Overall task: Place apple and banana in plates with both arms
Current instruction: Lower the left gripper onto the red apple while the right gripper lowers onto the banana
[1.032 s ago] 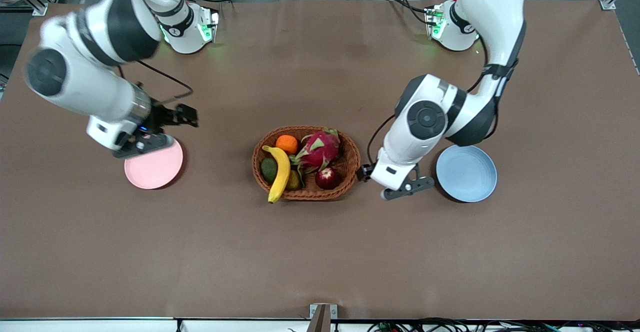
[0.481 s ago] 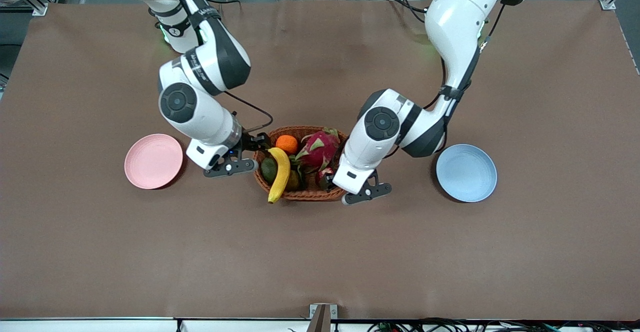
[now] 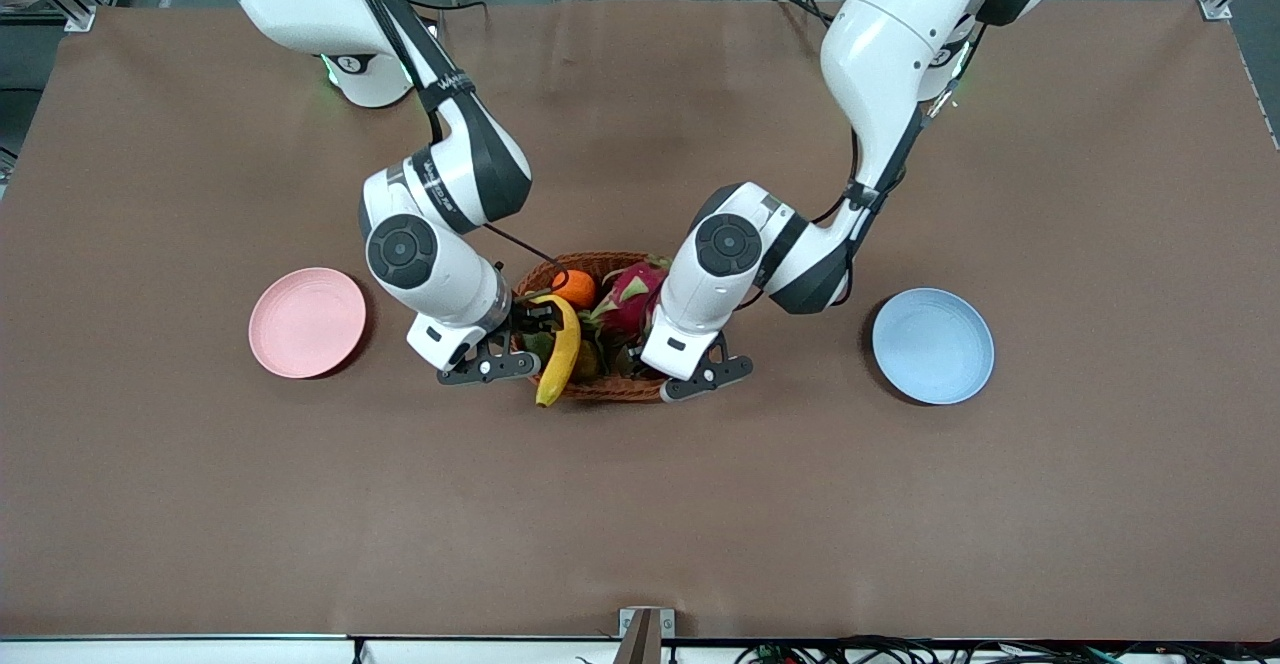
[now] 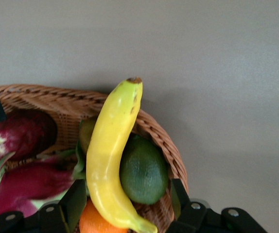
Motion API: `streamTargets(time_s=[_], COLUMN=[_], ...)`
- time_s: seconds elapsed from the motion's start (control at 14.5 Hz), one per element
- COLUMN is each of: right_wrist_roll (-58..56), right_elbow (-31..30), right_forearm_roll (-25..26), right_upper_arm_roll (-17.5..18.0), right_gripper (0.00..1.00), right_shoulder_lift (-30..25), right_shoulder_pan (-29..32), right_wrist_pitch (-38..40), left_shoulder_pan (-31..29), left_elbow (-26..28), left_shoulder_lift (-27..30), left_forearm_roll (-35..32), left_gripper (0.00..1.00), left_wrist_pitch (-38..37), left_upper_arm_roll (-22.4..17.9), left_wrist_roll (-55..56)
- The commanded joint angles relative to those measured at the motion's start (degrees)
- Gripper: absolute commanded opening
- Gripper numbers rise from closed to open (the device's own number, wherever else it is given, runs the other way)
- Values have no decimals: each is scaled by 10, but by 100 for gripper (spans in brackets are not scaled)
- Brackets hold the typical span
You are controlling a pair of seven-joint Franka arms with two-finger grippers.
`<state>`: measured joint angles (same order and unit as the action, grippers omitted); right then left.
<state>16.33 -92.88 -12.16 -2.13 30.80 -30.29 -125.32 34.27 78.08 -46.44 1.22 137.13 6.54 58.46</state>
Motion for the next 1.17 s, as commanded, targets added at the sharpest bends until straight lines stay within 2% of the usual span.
streamTargets(time_s=[0.0, 0.48, 0.76, 0.83, 1.1], right_wrist_roll=[17, 25, 27, 27, 27], right_elbow=[11, 28, 38, 38, 38], right_forearm_roll=[-9, -9, -8, -8, -7], right_upper_arm_roll=[-5, -5, -5, -5, -5], right_gripper=[79, 78, 78, 78, 76], right_shoulder_lift=[19, 48, 60, 62, 73], right_shoulder_pan=[-14, -24, -30, -31, -32], right_wrist_pitch=[-18, -31, -32, -33, -36], left_shoulder_pan=[6, 18, 23, 22, 22], left_elbow=[-13, -12, -10, -10, -8], left_shoulder_lift=[-15, -26, -27, -27, -30], left_forearm_roll=[8, 9, 4, 4, 4], left_gripper=[86, 86, 82, 80, 61], left_wrist_pitch=[2, 1, 1, 0, -5], left_upper_arm_roll=[-5, -5, -5, -5, -5], left_wrist_roll=[15, 25, 33, 33, 33])
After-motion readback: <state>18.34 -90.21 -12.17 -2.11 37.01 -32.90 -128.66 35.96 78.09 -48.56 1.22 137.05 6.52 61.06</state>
